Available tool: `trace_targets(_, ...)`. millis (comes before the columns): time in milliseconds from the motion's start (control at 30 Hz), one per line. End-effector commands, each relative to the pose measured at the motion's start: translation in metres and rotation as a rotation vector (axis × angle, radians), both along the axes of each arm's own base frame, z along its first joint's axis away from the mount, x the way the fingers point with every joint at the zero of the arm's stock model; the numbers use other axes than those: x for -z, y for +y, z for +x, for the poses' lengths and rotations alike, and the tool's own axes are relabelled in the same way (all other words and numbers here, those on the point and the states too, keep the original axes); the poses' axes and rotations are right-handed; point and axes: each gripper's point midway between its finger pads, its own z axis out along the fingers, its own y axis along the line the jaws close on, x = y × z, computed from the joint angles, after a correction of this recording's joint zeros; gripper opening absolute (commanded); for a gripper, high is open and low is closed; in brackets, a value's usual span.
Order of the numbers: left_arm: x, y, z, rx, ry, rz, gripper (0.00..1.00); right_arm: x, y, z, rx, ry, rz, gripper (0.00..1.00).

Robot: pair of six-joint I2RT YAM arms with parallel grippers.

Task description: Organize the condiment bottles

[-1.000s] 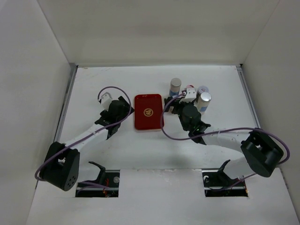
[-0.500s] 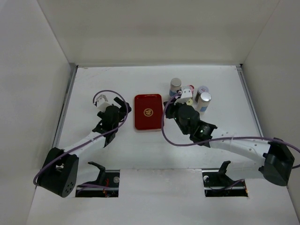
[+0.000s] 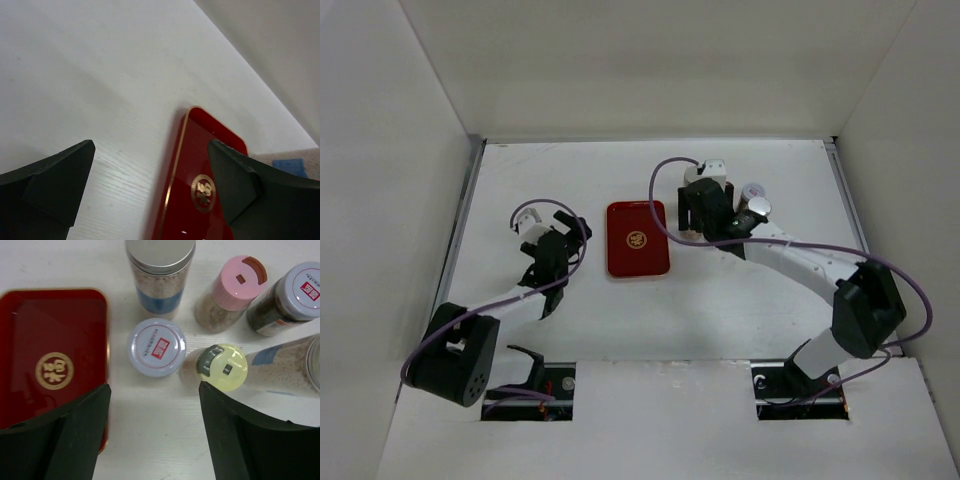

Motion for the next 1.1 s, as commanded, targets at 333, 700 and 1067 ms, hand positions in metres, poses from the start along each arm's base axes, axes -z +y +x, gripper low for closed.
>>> trace_targets(333,-0.018,0.002,0.014,0.012,-0.077,-0.063,1.00,-0.005,0.012,0.045,-0.112,0.022,-0.006,0.82)
trace_targets(700,-0.004,-0.012,0.011,0.094,-0.053,-0.105,1.00,0.015,0.010,0.068,-0.136,0.107,-0.068,0.87)
trace_targets(1067,-0.005,-0.006,0.010,0.079,-0.056,-0.104,1.00,0.040,0.009,0.065,-0.141,0.167,-0.093,0.82)
